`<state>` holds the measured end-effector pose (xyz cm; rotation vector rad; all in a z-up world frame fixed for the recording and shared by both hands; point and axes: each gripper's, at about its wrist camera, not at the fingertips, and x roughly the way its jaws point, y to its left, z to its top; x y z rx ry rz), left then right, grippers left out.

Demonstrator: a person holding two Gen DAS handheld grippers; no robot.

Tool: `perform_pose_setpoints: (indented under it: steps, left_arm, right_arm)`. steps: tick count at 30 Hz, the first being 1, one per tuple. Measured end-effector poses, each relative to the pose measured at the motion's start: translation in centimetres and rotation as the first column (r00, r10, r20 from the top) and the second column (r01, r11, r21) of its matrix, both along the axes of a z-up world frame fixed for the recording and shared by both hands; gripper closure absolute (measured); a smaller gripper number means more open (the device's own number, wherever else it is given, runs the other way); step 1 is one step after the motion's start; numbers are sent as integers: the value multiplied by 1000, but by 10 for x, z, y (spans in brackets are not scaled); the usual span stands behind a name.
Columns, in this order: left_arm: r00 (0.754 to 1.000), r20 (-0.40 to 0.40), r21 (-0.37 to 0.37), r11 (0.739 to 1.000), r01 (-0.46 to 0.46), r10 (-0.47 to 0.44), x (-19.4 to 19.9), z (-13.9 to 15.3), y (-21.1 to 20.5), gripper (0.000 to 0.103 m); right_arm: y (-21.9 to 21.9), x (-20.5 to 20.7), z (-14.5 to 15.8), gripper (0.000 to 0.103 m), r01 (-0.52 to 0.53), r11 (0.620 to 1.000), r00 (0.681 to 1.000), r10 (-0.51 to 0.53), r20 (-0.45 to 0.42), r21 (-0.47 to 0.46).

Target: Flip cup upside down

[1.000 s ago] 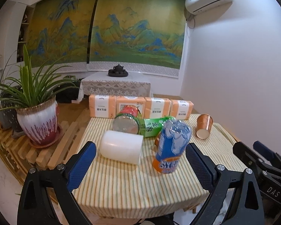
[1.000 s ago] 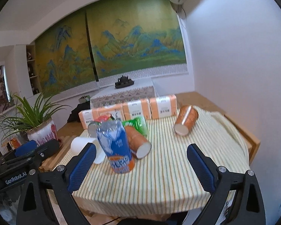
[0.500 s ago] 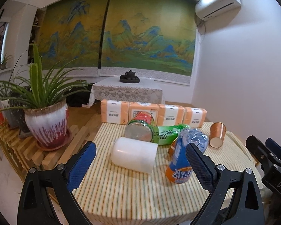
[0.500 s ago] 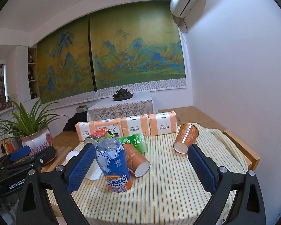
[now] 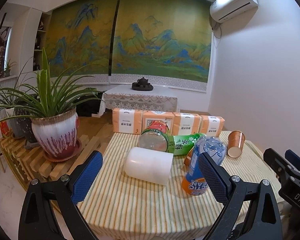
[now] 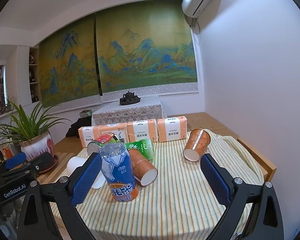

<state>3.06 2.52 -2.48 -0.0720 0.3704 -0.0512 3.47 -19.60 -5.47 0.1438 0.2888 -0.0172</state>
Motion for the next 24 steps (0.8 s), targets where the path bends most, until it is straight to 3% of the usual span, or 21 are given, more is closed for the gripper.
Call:
perform_pose_setpoints:
  steps: [24]
  left_arm:
    - [1000,-10,13,1000,15,-15,4,-1,-6,5]
  right_arm:
    - [0,1,-1,6,2,1000,1000,-2,-5,-13]
